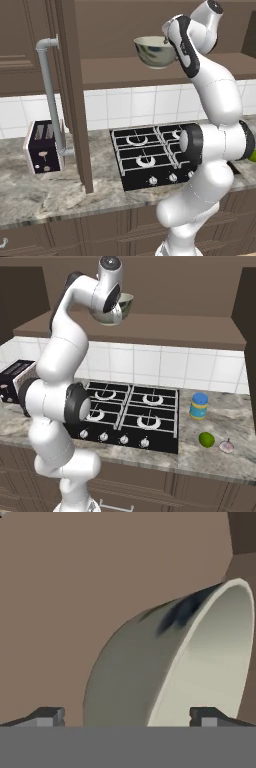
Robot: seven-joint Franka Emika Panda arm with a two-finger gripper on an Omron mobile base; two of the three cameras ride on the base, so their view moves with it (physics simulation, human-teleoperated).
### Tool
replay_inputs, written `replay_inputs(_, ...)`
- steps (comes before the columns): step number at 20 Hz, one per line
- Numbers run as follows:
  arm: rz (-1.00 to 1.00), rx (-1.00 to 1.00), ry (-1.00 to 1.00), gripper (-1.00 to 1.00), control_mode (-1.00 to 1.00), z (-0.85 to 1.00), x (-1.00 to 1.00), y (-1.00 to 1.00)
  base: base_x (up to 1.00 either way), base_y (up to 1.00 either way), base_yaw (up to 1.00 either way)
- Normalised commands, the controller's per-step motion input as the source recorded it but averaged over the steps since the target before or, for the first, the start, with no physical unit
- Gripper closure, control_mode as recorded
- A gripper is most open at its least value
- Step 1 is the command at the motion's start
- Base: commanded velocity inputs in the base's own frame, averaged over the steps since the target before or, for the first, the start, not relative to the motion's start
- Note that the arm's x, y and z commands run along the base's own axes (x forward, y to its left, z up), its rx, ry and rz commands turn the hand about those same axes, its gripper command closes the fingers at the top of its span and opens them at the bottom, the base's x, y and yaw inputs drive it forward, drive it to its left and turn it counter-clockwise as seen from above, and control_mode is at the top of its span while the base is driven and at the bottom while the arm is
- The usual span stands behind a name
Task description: Open the cabinet. Place the bowl and condiment on the counter. Then place the lime and garlic on the cutting board.
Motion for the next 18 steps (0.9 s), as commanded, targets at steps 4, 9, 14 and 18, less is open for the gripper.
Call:
replay_inputs(4,0.01,-0.02,0.10,-1.00,-1.00,-0.03,0.06,0.00,0.00,0.00,0.00)
replay_inputs(9,0.01,-0.01,0.07,-1.00,-1.00,-0.09,0.05,0.00,0.00,0.00,0.00)
replay_inputs(14,0.01,-0.01,0.05,-1.00,-1.00,-0.11,0.01,0.00,0.00,0.00,0.00)
replay_inputs(18,0.00,-0.01,0.05,-1.00,-1.00,-0.06,0.00,0.00,0.00,0.00,0.00)
